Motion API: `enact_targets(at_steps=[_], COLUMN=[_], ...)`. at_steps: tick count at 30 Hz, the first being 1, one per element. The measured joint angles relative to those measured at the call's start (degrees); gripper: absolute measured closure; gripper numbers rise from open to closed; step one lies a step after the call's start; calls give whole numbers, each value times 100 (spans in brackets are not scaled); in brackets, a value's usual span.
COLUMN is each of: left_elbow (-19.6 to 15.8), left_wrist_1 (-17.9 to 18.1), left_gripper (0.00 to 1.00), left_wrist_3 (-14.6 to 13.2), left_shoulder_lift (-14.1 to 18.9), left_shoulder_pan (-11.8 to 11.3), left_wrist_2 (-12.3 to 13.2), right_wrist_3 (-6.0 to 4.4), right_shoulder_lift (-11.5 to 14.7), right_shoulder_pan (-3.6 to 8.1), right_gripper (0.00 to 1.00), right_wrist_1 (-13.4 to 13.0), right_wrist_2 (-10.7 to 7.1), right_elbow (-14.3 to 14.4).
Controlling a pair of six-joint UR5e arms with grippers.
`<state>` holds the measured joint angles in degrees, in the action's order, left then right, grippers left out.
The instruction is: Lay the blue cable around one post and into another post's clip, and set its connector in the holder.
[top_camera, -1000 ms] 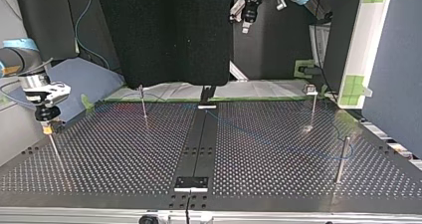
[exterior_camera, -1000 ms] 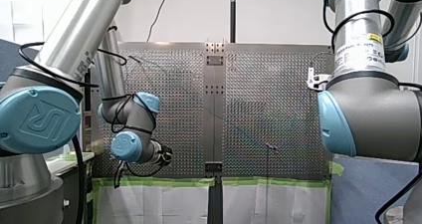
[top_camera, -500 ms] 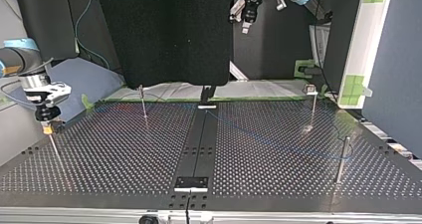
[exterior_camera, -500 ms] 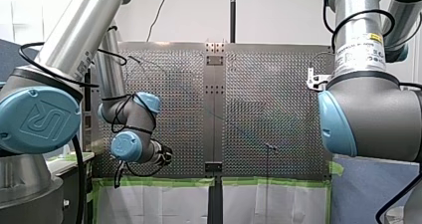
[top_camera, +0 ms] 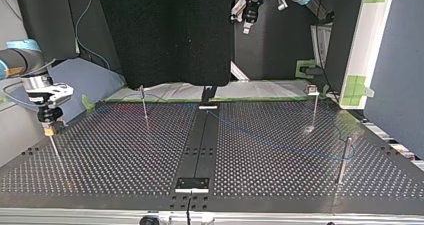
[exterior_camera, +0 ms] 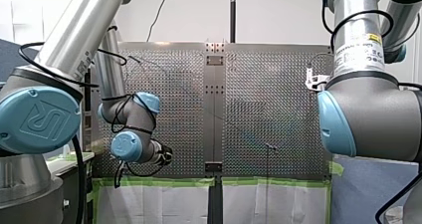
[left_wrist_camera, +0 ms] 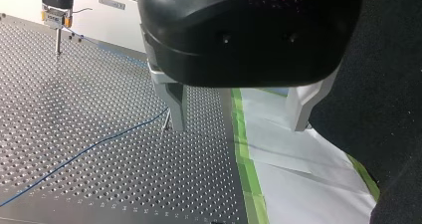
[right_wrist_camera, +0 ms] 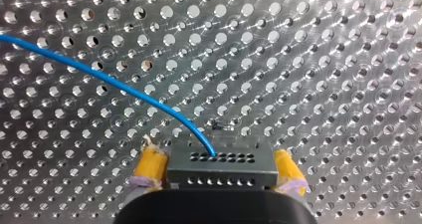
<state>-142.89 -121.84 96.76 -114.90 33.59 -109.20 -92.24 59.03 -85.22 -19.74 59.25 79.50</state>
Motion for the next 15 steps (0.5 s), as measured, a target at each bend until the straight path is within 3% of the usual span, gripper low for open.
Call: enact_targets(at_steps=[1, 15], left_elbow=[0, 0], left_wrist_1=[0, 0], left_gripper=[0, 0], left_wrist_3=[0, 0], left_shoulder_lift=[0, 0], left_shoulder_pan=[0, 0], left_wrist_2=[0, 0], right_wrist_3=[-5, -76], right_shoulder_lift=[0, -4], right_shoulder_pan=[-1, -3], right_gripper=[2, 2], right_wrist_1=[-11, -103], right_wrist_2=[0, 0], right_elbow=[0, 0])
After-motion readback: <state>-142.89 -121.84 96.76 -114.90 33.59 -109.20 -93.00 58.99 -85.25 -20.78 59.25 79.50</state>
